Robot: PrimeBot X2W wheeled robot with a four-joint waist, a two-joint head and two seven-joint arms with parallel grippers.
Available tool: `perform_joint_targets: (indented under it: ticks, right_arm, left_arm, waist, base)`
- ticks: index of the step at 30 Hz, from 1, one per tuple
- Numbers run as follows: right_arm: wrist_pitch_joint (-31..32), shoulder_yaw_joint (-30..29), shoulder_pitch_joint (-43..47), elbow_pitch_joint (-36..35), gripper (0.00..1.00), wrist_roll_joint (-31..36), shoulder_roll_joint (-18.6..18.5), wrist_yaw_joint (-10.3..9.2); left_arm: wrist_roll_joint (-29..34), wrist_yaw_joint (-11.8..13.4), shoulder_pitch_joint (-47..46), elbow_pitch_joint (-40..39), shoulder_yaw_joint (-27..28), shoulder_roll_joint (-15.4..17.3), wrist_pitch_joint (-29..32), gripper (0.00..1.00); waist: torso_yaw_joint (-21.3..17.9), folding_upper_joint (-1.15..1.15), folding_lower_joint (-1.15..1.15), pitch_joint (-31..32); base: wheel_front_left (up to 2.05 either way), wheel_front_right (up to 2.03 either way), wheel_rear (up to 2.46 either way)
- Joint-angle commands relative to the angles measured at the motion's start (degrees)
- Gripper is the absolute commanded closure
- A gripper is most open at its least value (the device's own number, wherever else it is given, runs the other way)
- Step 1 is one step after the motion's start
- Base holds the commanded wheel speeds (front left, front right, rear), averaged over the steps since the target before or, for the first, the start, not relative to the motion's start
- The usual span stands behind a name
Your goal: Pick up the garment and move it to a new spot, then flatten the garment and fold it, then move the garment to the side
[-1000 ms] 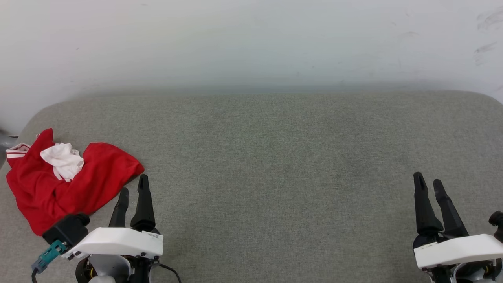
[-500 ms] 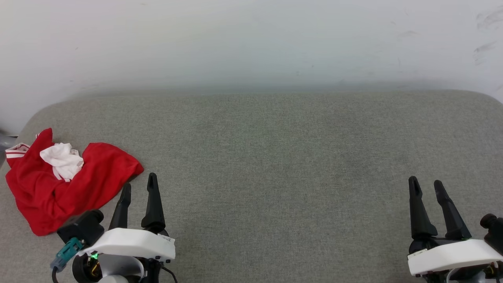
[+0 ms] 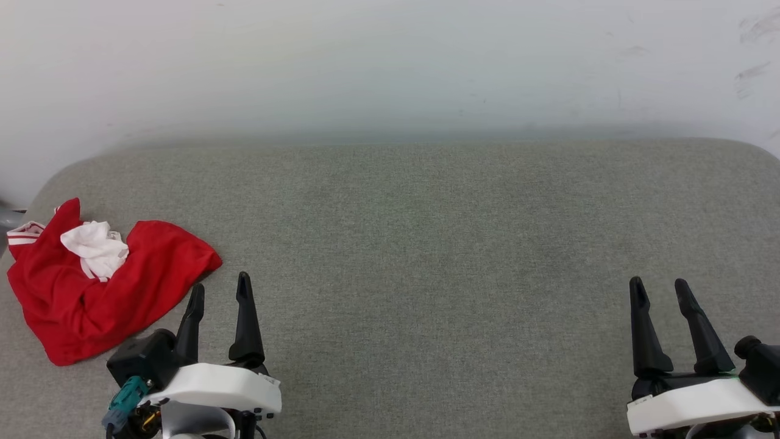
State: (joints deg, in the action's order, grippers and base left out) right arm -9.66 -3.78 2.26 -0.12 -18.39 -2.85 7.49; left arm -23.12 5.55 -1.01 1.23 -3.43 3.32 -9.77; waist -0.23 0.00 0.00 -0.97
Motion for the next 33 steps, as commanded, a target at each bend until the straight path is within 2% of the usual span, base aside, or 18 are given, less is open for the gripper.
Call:
perform_joint_targets:
  ticks: [1,11,20,33]
  right_arm:
    - [-0.5,0.2,0.1,-0.9,0.00,1.6,-0.1,0.00]
    - [-1.8,0.1,0.8,-1.6,0.00,6.0,-0.1,0.00]
    - [-3.0,0.7,1.5,-1.9,0.00,9.6,0.0,-0.01]
    - [-4.4,0.3,2.8,-1.3,0.00,10.2,0.0,-0.01]
  left_arm:
    - [1.3,0.1,0.2,-0.9,-0.2,0.4,-0.4,0.00]
    - [5.8,-0.4,0.7,-1.4,-0.5,0.1,-1.7,0.00]
    - [9.0,-1.9,1.4,-1.0,-0.2,-0.2,-2.8,0.00]
    - [12.7,-2.8,2.2,0.2,0.2,-0.4,-4.3,0.00]
  waist:
    - [0.0,0.00,0.00,0.0]
    - [0.2,0.00,0.00,0.1]
    - [0.2,0.00,0.00,0.3]
    - [0.2,0.00,0.00,0.6]
  base:
    - [0.00,0.00,0.00]
    - [0.00,0.00,0.00]
    - [0.00,0.00,0.00]
    - [0.00,0.00,0.00]
